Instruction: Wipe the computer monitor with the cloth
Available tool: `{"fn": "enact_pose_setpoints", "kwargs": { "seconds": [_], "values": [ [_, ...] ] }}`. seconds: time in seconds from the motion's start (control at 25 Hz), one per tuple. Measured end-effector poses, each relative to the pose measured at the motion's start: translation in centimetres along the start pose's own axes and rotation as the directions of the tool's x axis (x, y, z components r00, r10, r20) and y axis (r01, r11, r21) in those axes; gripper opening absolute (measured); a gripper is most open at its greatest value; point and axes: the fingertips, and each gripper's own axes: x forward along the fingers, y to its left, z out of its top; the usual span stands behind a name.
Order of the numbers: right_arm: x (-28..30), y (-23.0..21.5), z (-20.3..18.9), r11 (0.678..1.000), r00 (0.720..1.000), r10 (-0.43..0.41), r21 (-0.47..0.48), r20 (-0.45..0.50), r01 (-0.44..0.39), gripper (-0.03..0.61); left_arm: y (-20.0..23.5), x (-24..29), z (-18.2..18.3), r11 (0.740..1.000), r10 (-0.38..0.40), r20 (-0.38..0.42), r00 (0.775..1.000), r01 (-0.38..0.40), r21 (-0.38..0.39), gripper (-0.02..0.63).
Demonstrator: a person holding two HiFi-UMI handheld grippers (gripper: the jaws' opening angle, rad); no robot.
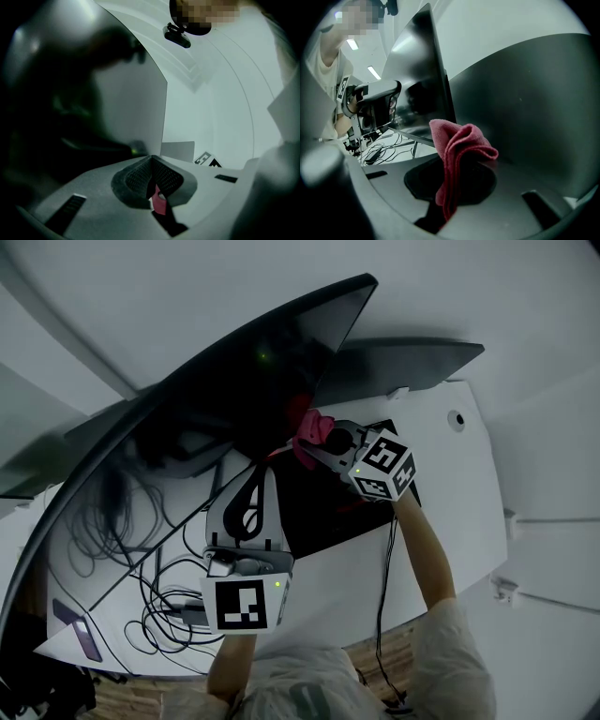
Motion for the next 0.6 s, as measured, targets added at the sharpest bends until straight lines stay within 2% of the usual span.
{"fn": "enact_pose_setpoints", "kwargs": {
  "seconds": [0.16,0.24,0.28,0.36,0.44,0.52,0.6],
  "values": [
    [-0.2,-0.5,-0.4,0.996,0.999,-0.049,0.070,0.015,0.048,0.054,0.0,-0.4,1.1,1.000,0.009,0.017,1.000,-0.009,0.014,0.015],
    [-1.1,-1.1,-0.3,0.982,0.987,-0.158,0.107,0.008,0.156,0.054,0.1,-1.1,2.4,1.000,0.015,0.038,0.999,-0.016,0.027,0.015],
    [-1.8,-1.4,0.0,0.965,0.973,-0.232,0.126,0.009,0.229,0.054,0.2,-1.6,3.1,0.999,0.021,0.054,0.998,-0.023,0.035,0.015],
    [-3.5,-1.6,1.9,0.918,0.926,-0.376,0.153,0.043,0.366,0.054,0.6,-2.7,4.6,0.997,0.040,0.086,0.996,-0.045,0.055,0.015],
    [-5.4,-0.2,4.9,0.872,0.869,-0.482,0.156,0.115,0.463,0.054,1.1,-4.1,5.8,0.994,0.063,0.106,0.992,-0.072,0.081,0.015],
    [-7.3,2.9,8.5,0.836,0.810,-0.548,0.147,0.207,0.528,0.054,1.6,-5.9,6.6,0.990,0.085,0.116,0.990,-0.097,0.103,0.015],
    [-9.2,7.0,12.3,0.814,0.758,-0.577,0.132,0.306,0.566,0.054,1.8,-7.9,7.8,0.986,0.104,0.137,0.985,-0.119,0.112,0.015]
  ]
}}
